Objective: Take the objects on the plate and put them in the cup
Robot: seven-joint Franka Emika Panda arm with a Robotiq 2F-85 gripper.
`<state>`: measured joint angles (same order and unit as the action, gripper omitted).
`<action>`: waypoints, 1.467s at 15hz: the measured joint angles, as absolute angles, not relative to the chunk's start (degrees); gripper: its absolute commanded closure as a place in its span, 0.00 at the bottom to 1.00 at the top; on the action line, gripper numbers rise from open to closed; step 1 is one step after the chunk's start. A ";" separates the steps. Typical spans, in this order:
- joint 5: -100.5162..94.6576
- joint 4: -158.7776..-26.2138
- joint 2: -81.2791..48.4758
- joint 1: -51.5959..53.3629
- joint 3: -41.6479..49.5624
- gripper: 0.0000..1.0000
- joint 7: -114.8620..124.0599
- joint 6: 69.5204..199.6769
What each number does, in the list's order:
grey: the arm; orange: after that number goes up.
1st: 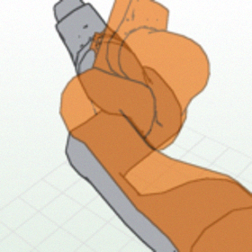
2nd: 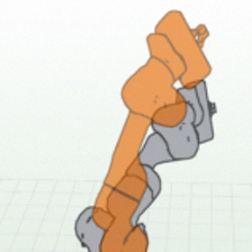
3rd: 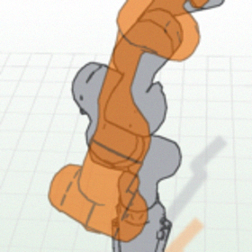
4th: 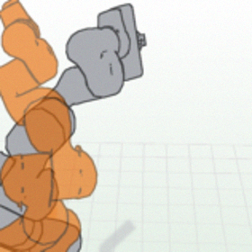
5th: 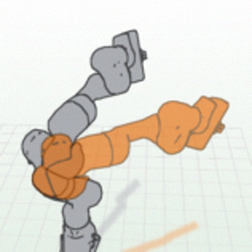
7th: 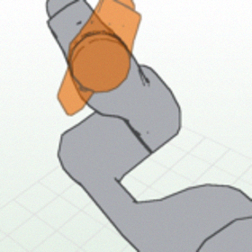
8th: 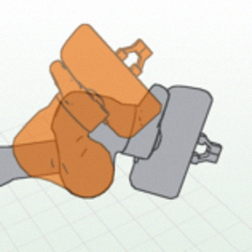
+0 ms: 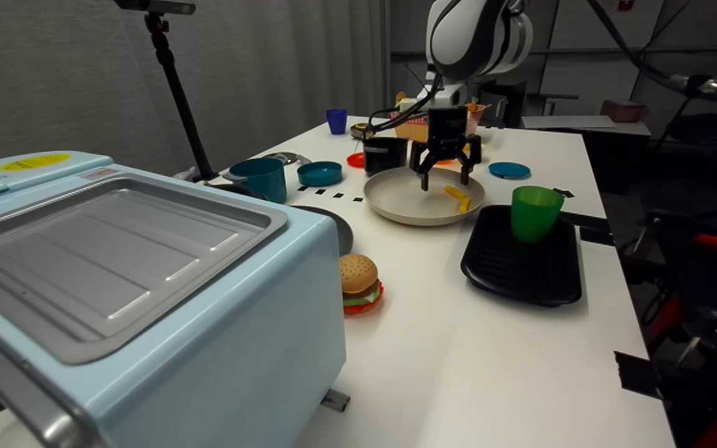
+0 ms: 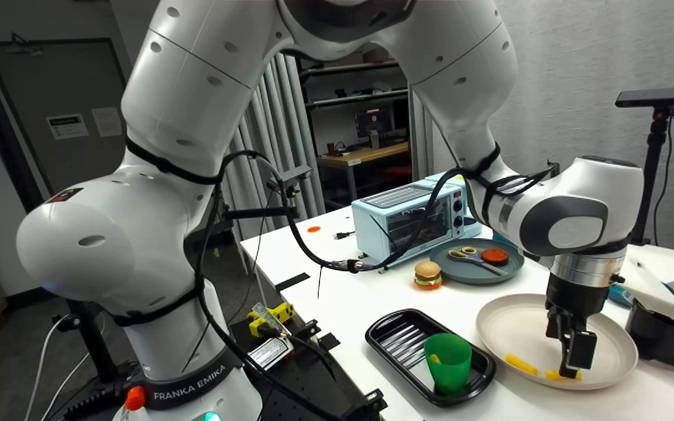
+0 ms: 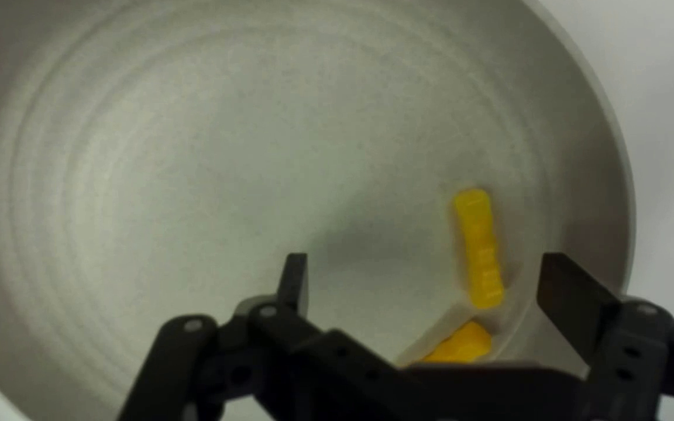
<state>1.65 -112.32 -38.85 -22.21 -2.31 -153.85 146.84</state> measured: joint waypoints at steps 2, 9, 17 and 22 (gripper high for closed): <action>1.68 -112.31 -39.32 -22.47 -2.70 0.00 -154.45 146.84; 1.70 -111.99 -40.28 -22.73 -3.32 0.00 -155.01 146.84; 1.66 -110.39 -41.05 -22.73 -3.33 0.65 -155.10 146.84; 1.66 -109.50 -41.06 -22.79 -3.31 0.99 -155.10 146.84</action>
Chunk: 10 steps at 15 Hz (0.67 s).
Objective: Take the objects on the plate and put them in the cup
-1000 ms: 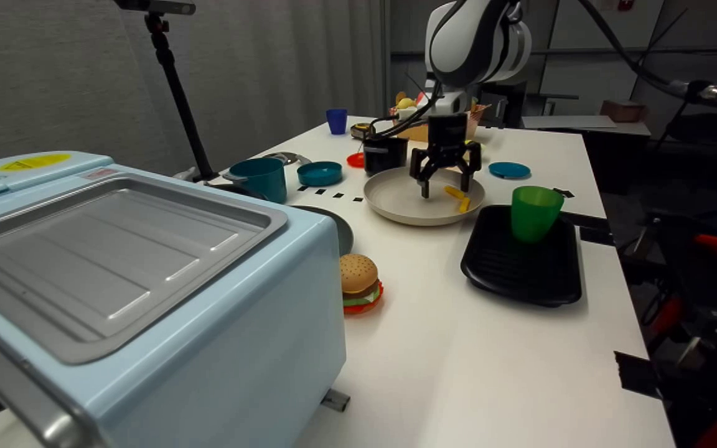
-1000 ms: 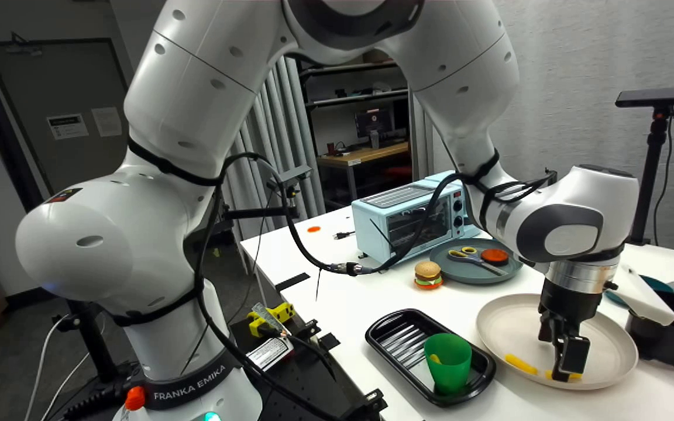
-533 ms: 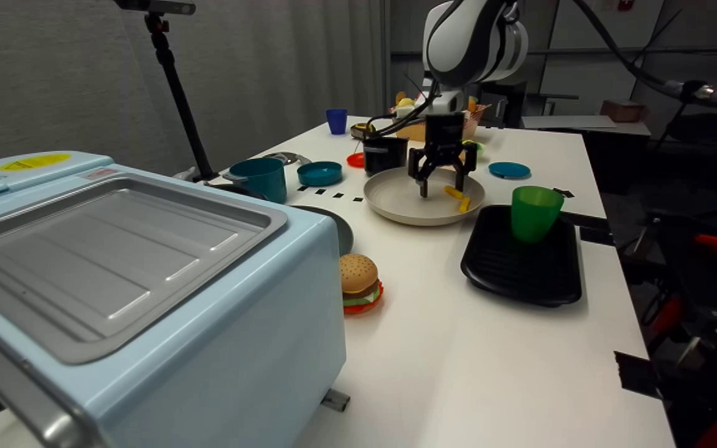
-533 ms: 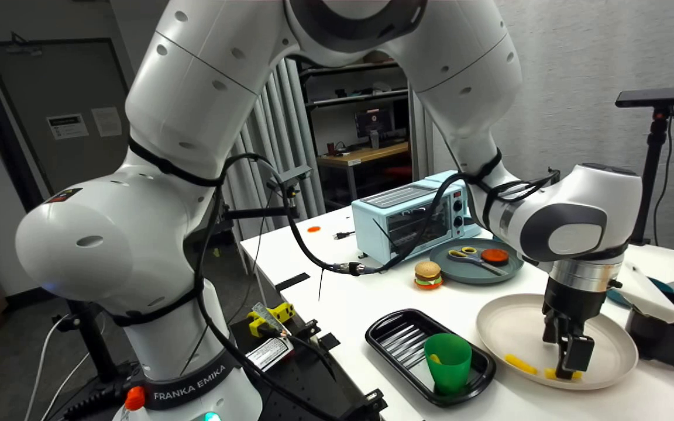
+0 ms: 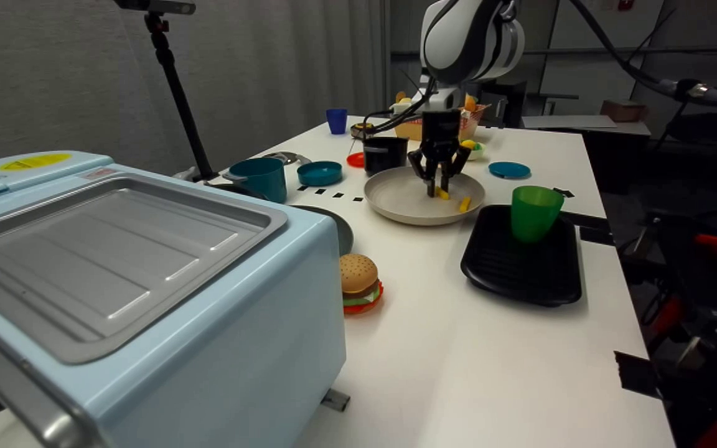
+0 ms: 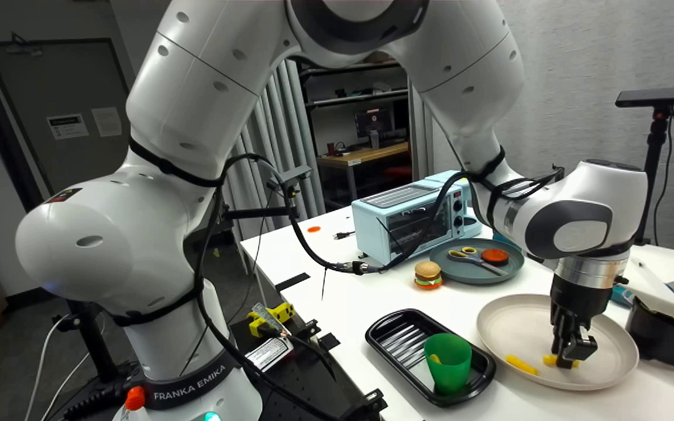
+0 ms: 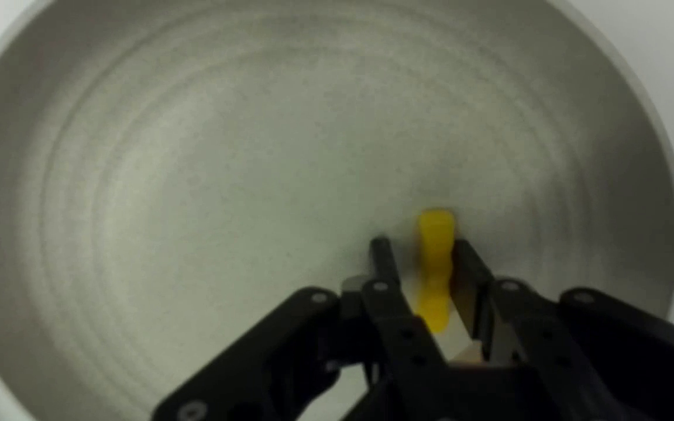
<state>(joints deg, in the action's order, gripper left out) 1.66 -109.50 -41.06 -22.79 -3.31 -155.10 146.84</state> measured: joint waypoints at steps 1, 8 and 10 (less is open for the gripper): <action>1.66 -109.44 -41.06 -22.81 -3.31 1.00 -155.10 146.84; 1.58 -111.25 -39.89 -22.81 -3.22 0.97 -155.10 146.84; 1.53 -114.03 -37.81 -22.79 -3.25 0.97 -155.19 146.86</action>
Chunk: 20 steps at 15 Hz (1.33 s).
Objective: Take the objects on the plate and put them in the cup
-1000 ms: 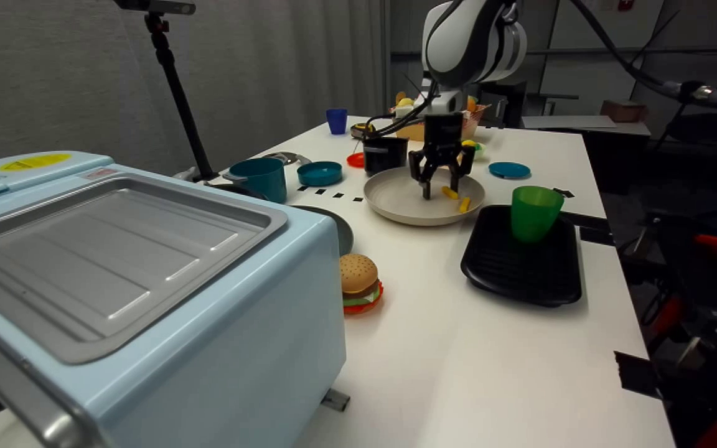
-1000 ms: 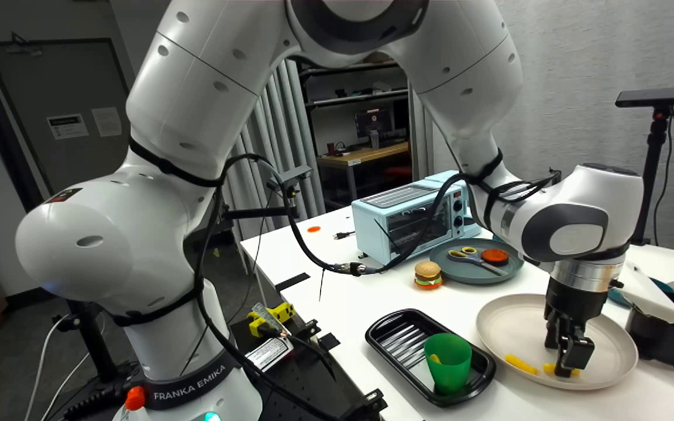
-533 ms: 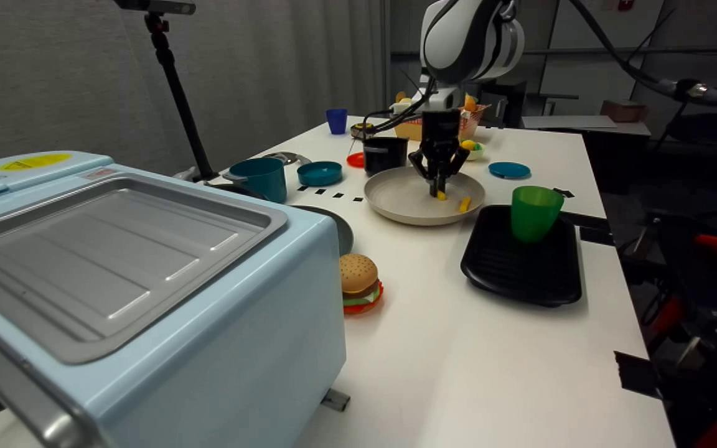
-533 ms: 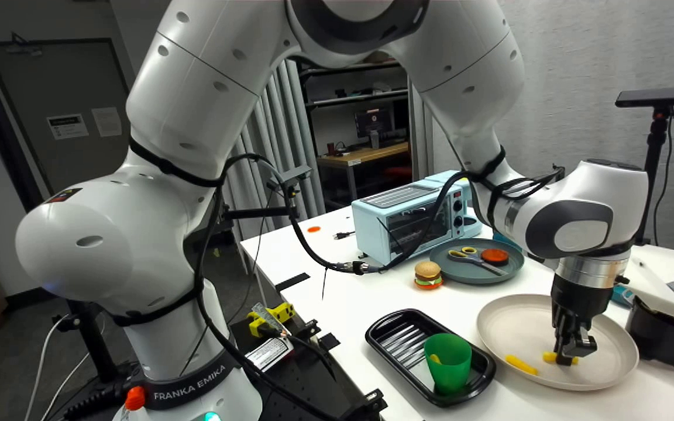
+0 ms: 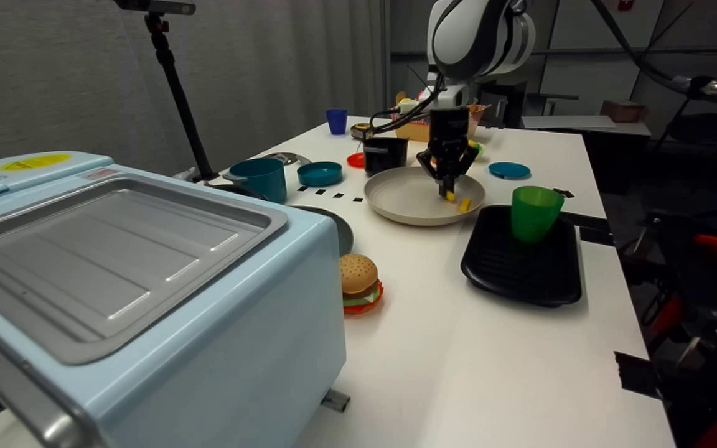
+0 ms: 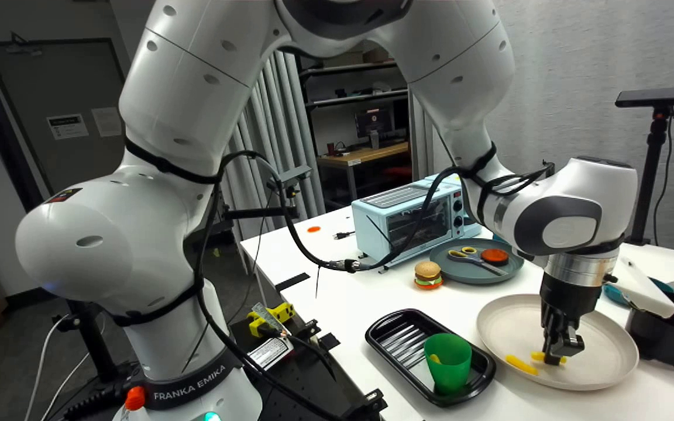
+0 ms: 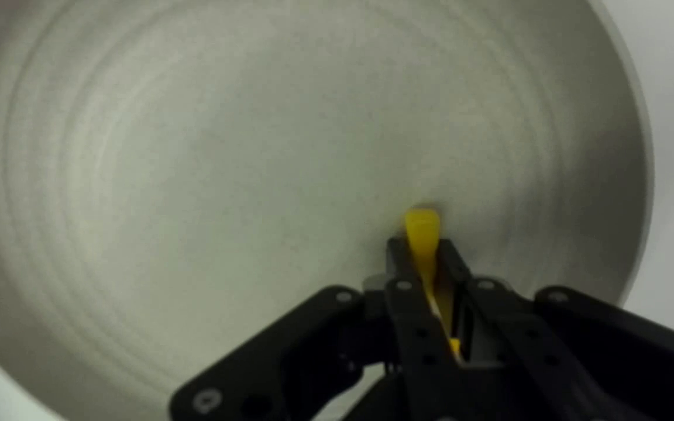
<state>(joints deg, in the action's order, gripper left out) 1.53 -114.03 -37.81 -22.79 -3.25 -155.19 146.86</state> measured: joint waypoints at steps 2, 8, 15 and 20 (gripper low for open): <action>1.48 -117.83 -34.69 -22.70 -3.32 0.97 -155.47 147.32; -2.81 -130.04 -23.93 -23.67 -6.29 0.97 -155.44 148.64; -6.73 -140.99 -14.72 -30.34 -14.75 0.97 -155.44 148.76; -9.09 -144.35 -12.19 -36.79 -20.71 0.97 -155.44 148.76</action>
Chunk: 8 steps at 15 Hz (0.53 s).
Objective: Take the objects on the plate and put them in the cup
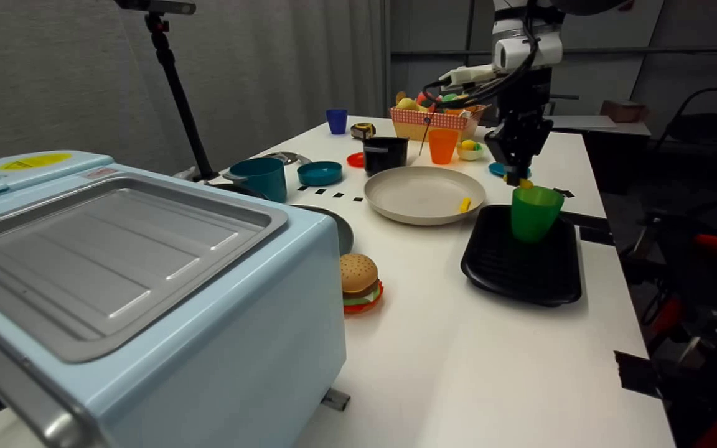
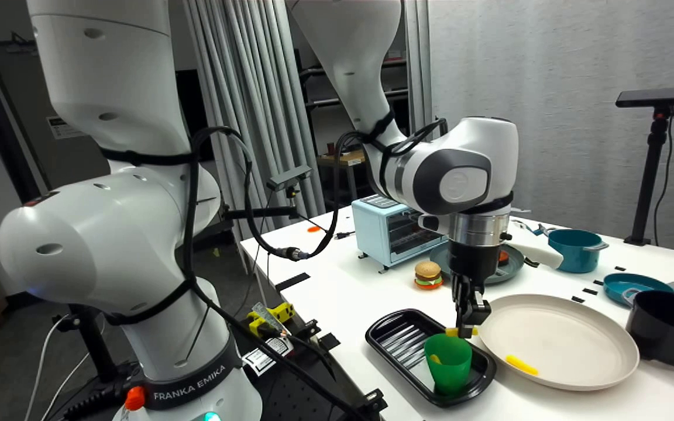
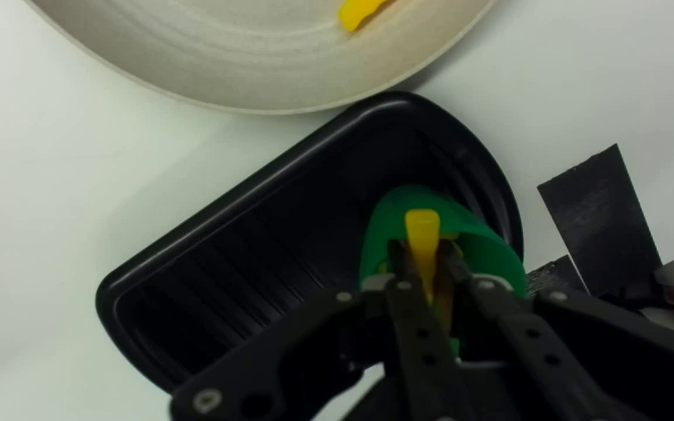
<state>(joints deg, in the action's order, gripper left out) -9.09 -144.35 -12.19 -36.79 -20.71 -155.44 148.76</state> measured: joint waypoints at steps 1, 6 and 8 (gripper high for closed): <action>-9.90 -144.71 -12.10 -37.63 -20.95 0.97 -155.44 148.77; -14.25 -145.93 -12.09 -40.60 -20.99 0.97 -155.44 148.77; -15.75 -146.27 -12.09 -41.19 -21.08 0.97 -155.44 148.77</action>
<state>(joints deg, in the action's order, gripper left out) -15.75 -146.27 -12.09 -41.19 -21.08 -155.44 148.77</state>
